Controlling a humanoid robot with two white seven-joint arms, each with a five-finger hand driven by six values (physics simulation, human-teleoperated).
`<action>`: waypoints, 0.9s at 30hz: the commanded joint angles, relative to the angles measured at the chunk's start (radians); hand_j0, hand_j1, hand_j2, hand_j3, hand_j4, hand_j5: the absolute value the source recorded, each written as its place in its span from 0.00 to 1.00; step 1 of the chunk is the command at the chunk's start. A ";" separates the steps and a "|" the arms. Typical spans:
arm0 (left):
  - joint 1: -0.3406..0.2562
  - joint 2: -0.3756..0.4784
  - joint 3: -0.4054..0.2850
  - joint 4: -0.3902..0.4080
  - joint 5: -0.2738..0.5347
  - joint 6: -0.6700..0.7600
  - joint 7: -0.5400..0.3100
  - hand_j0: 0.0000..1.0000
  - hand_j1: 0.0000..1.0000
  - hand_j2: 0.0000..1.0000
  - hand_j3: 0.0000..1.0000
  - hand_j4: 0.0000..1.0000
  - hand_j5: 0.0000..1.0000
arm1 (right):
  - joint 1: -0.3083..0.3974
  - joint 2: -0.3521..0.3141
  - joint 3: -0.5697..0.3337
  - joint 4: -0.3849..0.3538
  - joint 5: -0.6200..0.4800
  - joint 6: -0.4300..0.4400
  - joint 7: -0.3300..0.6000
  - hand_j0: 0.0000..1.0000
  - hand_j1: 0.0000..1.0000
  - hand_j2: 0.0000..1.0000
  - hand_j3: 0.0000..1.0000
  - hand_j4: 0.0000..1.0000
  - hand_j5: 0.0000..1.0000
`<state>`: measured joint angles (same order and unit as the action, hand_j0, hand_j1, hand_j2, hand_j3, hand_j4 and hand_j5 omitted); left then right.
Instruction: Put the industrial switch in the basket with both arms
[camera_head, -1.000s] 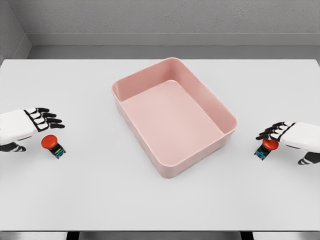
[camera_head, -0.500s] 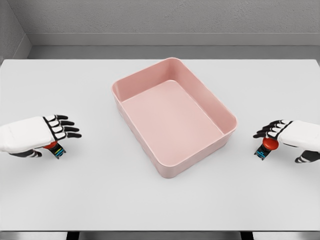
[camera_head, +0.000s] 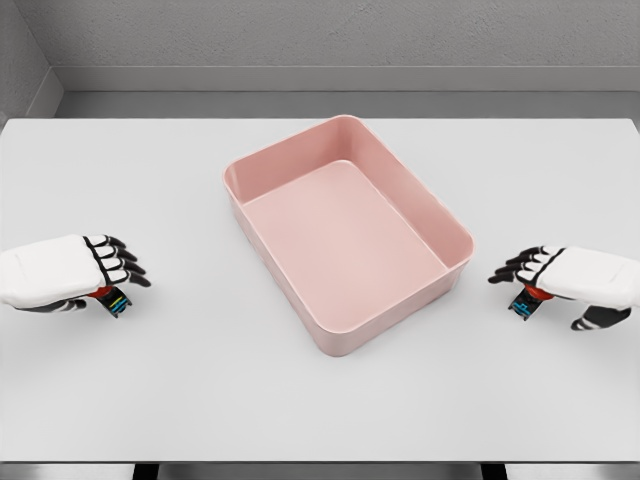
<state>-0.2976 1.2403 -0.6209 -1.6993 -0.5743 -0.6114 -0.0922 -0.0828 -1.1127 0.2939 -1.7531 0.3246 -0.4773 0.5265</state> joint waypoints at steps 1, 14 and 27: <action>0.000 0.002 0.000 0.001 -0.010 0.000 0.000 0.76 0.76 0.76 0.76 0.76 0.76 | 0.000 0.001 0.007 0.000 -0.004 0.002 0.000 0.90 0.90 0.90 0.90 0.90 0.90; 0.002 0.007 -0.008 0.004 -0.032 0.000 -0.007 0.50 0.50 0.50 0.50 0.50 0.50 | -0.008 0.001 0.007 0.000 -0.002 -0.024 0.007 0.43 0.43 0.43 0.43 0.43 0.43; 0.000 -0.005 0.007 0.004 -0.035 0.000 -0.006 0.22 0.22 0.22 0.22 0.22 0.22 | -0.054 -0.012 -0.012 0.000 -0.002 -0.030 0.007 0.42 0.42 0.42 0.42 0.42 0.42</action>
<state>-0.2975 1.2359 -0.6201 -1.6949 -0.6168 -0.6115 -0.0987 -0.1457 -1.1204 0.2872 -1.7531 0.3271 -0.5091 0.5343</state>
